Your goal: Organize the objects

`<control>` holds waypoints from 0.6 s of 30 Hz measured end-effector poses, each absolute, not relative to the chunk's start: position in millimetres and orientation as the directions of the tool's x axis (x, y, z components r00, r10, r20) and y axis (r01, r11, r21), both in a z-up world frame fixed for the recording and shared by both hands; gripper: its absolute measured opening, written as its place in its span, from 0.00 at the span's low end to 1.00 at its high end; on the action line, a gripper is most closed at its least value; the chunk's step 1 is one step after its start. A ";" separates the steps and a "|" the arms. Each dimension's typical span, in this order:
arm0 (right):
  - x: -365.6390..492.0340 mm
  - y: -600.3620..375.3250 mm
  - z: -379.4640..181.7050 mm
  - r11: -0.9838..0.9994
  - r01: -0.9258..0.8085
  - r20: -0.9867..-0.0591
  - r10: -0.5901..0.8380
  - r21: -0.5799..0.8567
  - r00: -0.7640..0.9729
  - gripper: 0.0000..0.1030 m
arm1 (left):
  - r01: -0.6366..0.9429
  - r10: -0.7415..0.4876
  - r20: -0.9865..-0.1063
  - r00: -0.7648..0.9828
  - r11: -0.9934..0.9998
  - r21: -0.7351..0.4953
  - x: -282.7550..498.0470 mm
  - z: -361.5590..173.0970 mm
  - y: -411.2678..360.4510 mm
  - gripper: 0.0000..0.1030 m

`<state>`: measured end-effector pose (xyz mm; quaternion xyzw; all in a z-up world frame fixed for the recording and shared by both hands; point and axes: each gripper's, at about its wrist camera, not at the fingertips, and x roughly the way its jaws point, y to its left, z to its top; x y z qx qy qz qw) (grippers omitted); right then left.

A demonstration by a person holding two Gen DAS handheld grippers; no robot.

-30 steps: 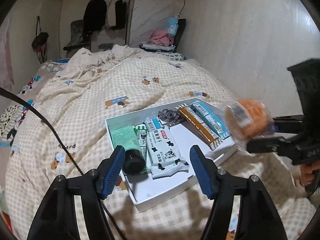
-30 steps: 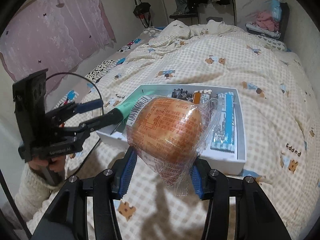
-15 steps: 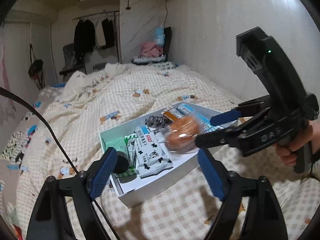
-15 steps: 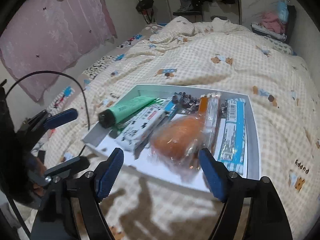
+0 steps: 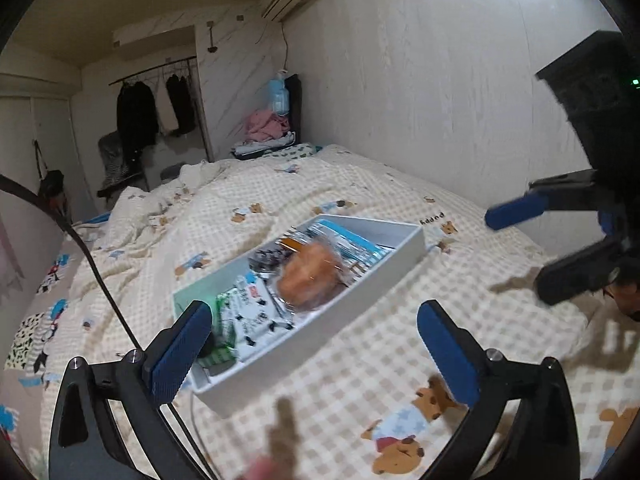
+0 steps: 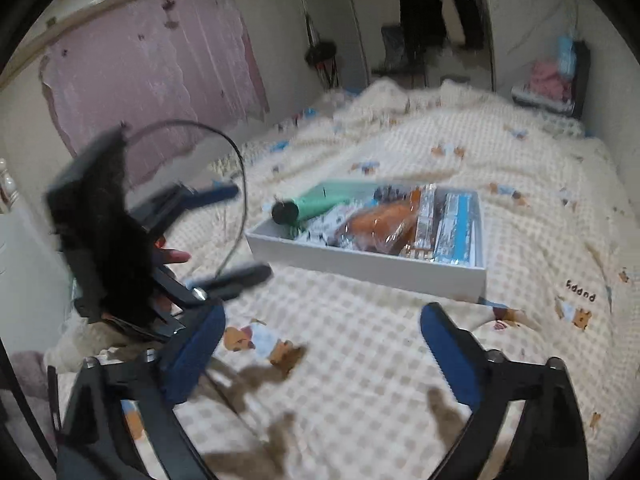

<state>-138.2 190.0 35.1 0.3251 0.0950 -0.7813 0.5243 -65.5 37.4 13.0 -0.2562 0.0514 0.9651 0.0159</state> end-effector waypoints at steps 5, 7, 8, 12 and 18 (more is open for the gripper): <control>-135.6 201.4 16.5 -0.440 0.859 -0.519 -0.814 0.260 -0.260 0.96 | -0.042 -0.011 -0.514 -0.858 -0.995 0.091 -71.5 -3.8 41.0 1.00; -141.6 197.9 7.3 -0.459 0.844 -0.546 -0.798 0.277 -0.255 0.96 | -0.041 -0.012 -0.522 -0.853 -0.995 0.090 -73.9 -7.4 40.8 1.00; -143.6 194.8 3.6 -0.466 0.839 -0.562 -0.788 0.280 -0.250 0.96 | -0.040 -0.012 -0.525 -0.851 -0.995 0.088 -74.4 -9.1 41.2 1.00; -143.0 189.5 3.3 -0.462 0.844 -0.574 -0.783 0.273 -0.242 0.96 | -0.034 -0.018 -0.534 -0.845 -0.996 0.087 -76.3 -13.1 39.4 1.00; -143.5 190.1 0.3 -0.459 0.844 -0.581 -0.780 0.279 -0.232 0.96 | -0.027 -0.013 -0.543 -0.840 -0.997 0.066 -78.7 -16.2 33.9 1.00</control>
